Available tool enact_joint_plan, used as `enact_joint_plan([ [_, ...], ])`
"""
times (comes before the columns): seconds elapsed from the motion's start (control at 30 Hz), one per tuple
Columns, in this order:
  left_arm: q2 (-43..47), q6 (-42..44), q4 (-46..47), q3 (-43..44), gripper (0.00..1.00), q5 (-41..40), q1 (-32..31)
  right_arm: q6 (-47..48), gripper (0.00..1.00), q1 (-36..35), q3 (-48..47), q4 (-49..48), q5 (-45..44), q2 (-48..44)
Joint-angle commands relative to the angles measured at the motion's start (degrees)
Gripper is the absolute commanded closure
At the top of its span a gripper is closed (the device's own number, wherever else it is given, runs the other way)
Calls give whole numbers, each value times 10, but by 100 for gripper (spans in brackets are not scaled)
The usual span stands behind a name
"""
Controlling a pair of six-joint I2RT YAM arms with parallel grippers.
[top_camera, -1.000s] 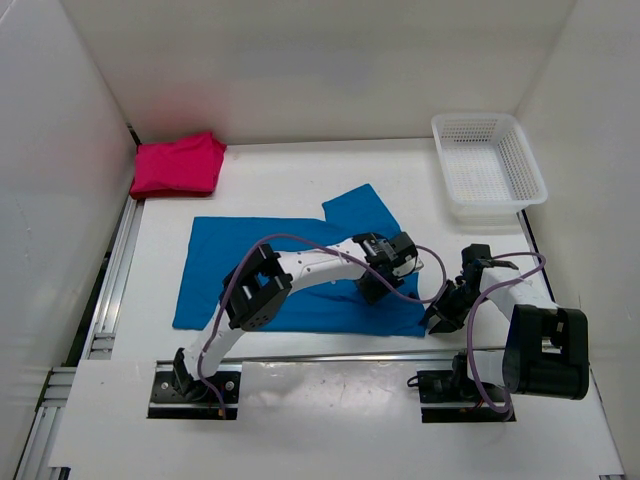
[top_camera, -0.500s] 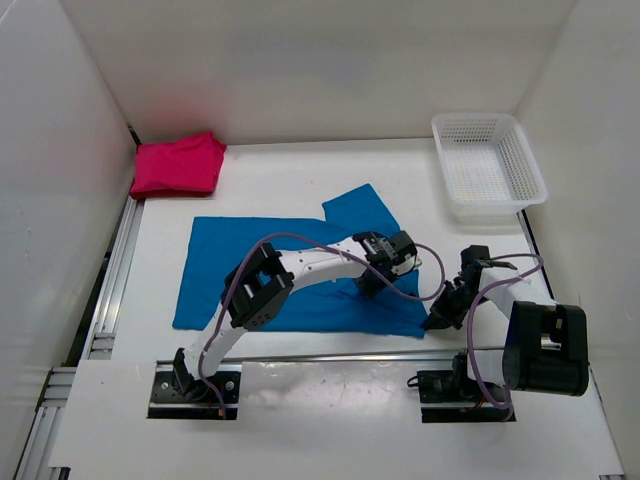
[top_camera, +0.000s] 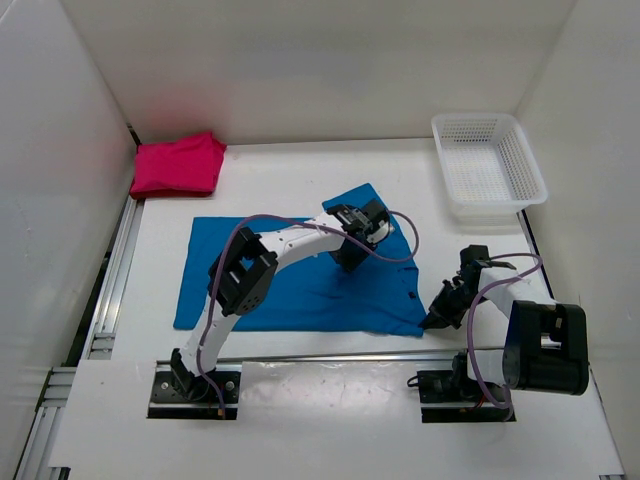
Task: Fold and stack the t-shirts
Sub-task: Fold the flattened tshirt in 1/3 of the way
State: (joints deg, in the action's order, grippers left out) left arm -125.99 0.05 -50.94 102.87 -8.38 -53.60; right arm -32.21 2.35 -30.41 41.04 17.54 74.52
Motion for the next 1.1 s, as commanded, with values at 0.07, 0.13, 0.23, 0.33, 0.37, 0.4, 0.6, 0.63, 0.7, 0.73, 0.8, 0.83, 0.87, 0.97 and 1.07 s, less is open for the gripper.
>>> enact_joint_plan([
  [0.07, 46, -1, -6, -7, 54, -12, 14, 13, 100, -2, 17, -17, -57, 18],
  [0.13, 29, -1, -6, -7, 54, -28, 31, 13, 100, -2, 17, -17, -57, 18],
  [0.23, 17, -1, -6, 0, 54, -70, 40, 13, 100, -2, 17, -17, -57, 18],
  [0.33, 21, -1, -6, 0, 50, -84, 56, 13, 92, -2, 5, -4, -62, 18],
  [0.37, 41, -1, -6, -6, 46, -84, 65, 13, 88, -2, -3, -4, -69, 5],
  [0.4, 54, -1, -6, -6, 41, -84, 73, 13, 82, -2, -8, 10, -74, -1],
  [0.6, 246, -1, -45, -118, 16, -54, 147, 0, 42, -2, -52, 48, -87, -58],
  [0.63, 274, -1, -45, -149, 14, -70, 164, 0, 41, -7, -52, 54, -87, -75],
  [0.7, 352, -1, -45, -252, 14, -70, 226, -7, 37, -14, -61, 61, -92, -92],
  [0.73, 376, -1, -52, -288, 14, -70, 251, -7, 35, -19, -61, 67, -92, -98],
  [0.8, 422, -1, -52, -360, 14, -70, 302, -13, 28, -32, -61, 67, -85, -104],
  [0.83, 464, -1, -52, -426, 14, -70, 353, -13, 28, -41, -48, 67, -80, -99],
  [0.87, 485, -1, -52, -457, 14, -70, 378, -18, 26, -46, -42, 67, -69, -99],
  [0.97, 552, -1, -42, -571, 14, -63, 469, -35, 22, -72, -18, 54, -63, -92],
  [1.07, 575, -1, -16, -630, 14, -36, 525, -46, 19, -84, 3, 32, -63, -92],
])
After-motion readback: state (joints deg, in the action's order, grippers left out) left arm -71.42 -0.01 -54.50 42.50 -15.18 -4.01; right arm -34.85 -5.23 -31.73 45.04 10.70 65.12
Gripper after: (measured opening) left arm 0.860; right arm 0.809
